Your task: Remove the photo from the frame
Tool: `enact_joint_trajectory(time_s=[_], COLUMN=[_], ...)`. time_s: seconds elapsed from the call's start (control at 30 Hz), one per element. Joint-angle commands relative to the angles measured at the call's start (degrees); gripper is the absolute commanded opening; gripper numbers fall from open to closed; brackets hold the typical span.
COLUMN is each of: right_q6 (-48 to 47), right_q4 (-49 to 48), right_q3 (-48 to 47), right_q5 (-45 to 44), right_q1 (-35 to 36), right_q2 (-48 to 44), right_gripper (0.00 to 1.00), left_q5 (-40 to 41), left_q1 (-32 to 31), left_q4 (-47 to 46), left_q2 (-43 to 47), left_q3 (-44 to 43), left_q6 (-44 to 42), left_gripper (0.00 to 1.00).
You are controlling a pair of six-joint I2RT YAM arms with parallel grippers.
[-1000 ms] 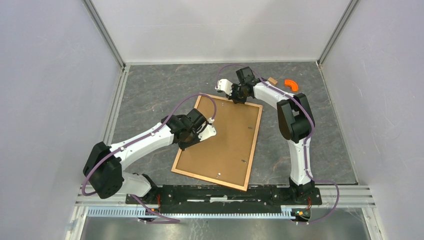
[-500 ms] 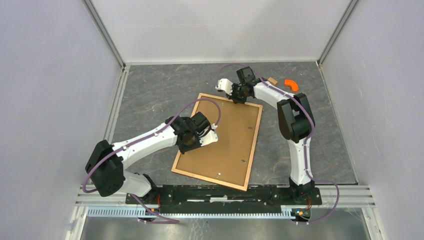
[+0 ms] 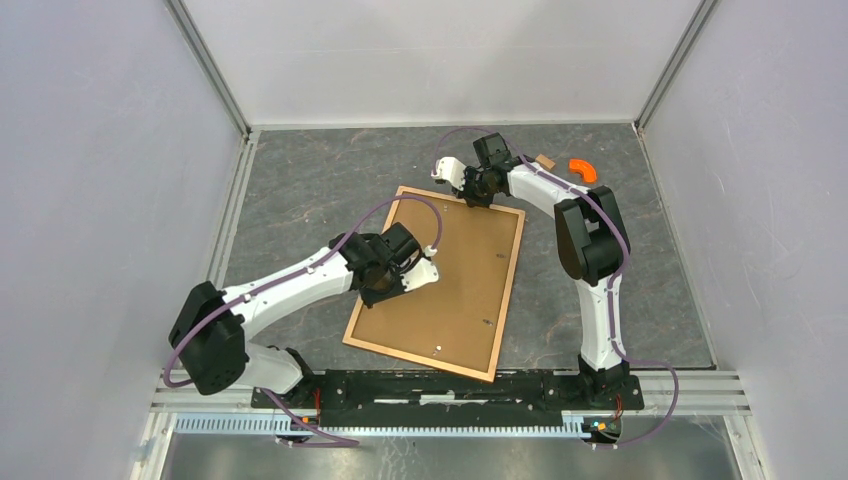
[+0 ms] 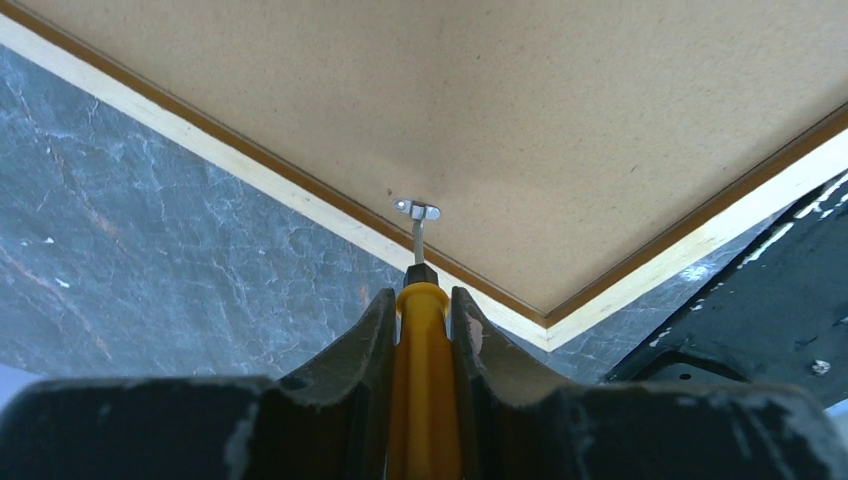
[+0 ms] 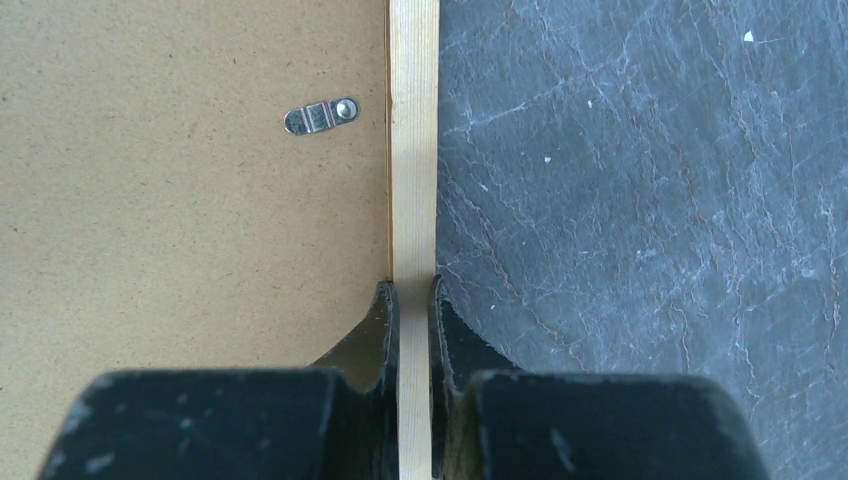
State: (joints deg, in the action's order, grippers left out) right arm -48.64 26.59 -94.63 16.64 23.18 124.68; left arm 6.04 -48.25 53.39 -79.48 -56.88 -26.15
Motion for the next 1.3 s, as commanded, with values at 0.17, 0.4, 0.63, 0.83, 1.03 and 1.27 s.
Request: enact_joint_trajectory(time_s=[0.17,0.4,0.63,0.83,1.03,1.27], right_q6=[0.0,0.1,1.8,3.2,4.1,4.7], right_q4=[-3.7,-3.3,-3.1,-2.5,-2.0,-2.0], right_q3=[0.2,0.4,-0.1,-0.7,-1.5,-1.7], right_q5=[-0.4,1.4,5.3,9.0,11.7,12.0], right_q1=[-0.8,-0.8,-0.7,-0.4,-0.2,0.1], right_q2=[0.3,0.2,0.4,1.1,2.0,2.6], right_gripper=[0.00,0.00,0.00,0.00,0.00,0.00], left_q5=[-11.9,-14.6,-9.6,-6.8,-7.1,-8.2], left_q1=[-0.3,7.0,13.5,16.8,18.5,18.6], left_q4=[-6.9,-6.8,-6.5,-9.2,-12.5,-16.1], left_q2=[1.1,1.3,-2.6,-7.7,-13.4,-18.2], left_q3=[-0.7,-6.9,-15.1,-18.9,-22.1,-25.3], left_q6=[4.4,4.8,3.2,2.9,2.3,2.5], left_gripper=[0.02,0.02,0.02,0.02,0.02,0.02])
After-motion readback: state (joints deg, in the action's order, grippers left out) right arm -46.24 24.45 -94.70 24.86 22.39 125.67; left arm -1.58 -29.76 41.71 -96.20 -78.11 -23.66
